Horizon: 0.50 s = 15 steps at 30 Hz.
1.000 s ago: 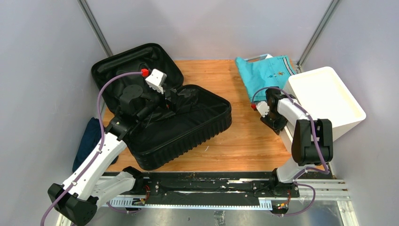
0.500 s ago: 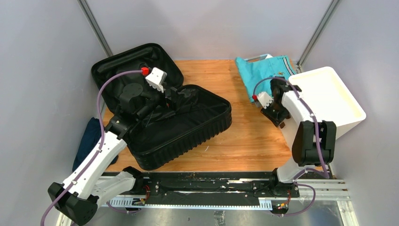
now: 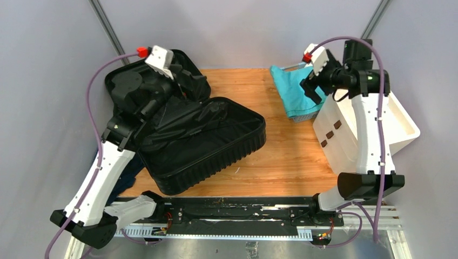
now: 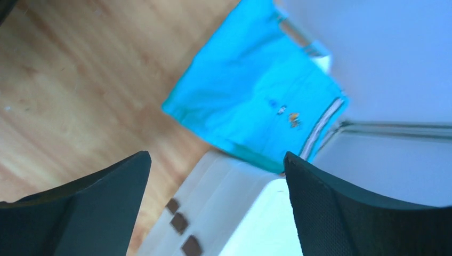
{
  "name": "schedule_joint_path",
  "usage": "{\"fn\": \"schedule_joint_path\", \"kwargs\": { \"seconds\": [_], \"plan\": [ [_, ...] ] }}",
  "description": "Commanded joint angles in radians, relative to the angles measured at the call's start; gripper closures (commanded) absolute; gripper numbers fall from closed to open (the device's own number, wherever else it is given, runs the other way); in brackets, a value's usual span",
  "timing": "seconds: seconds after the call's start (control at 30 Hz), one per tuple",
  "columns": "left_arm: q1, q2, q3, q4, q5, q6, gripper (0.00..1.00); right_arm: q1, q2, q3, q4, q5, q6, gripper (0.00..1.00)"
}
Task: Open, take out, and arrange the luggage
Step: Reset both arms
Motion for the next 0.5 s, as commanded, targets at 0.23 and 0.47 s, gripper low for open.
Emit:
{"fn": "schedule_joint_path", "kwargs": {
  "seconds": [0.23, 0.47],
  "plan": [
    [0.143, 0.166, 0.510, -0.319, 0.122, -0.154, 0.00, -0.070, -0.078, 0.075, 0.529, -0.060, 0.553, 0.00],
    [0.152, 0.204, 0.720, -0.443, 0.091, -0.153, 0.00, -0.068, -0.089, 0.106, 0.607, 0.098, 0.772, 0.00]
  ]
}}
